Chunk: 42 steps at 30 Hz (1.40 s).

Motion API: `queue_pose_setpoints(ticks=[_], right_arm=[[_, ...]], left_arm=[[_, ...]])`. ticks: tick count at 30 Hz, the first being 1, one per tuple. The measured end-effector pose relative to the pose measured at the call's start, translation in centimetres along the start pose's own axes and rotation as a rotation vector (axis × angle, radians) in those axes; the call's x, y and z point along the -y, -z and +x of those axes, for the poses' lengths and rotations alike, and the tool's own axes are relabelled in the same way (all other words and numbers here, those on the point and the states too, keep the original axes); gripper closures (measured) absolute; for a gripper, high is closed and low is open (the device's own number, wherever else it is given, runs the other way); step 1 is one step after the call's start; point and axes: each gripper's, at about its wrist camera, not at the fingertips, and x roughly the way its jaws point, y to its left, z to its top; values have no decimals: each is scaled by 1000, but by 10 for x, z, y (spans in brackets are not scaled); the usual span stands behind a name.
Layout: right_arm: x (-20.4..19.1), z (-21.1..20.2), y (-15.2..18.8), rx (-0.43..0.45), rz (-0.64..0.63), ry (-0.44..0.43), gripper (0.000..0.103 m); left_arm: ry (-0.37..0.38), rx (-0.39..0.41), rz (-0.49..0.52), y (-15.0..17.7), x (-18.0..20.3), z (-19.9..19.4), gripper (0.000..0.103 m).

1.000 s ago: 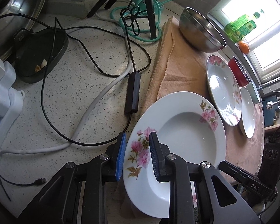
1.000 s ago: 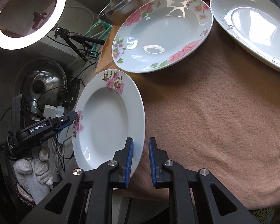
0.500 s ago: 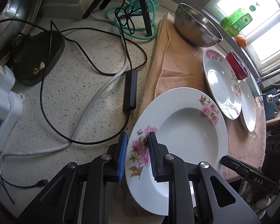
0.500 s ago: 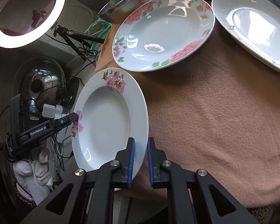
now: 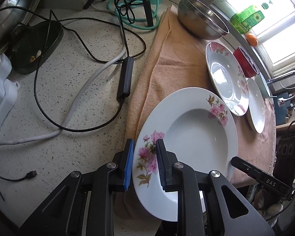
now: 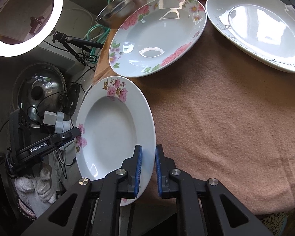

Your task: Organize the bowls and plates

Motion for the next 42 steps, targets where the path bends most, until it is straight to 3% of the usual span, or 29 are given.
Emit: queue_pose_setpoints(ticks=[42], right_arm=[[108, -78, 10, 46, 103, 60, 90]], left_arm=[[59, -49, 42, 45, 111, 33, 83]])
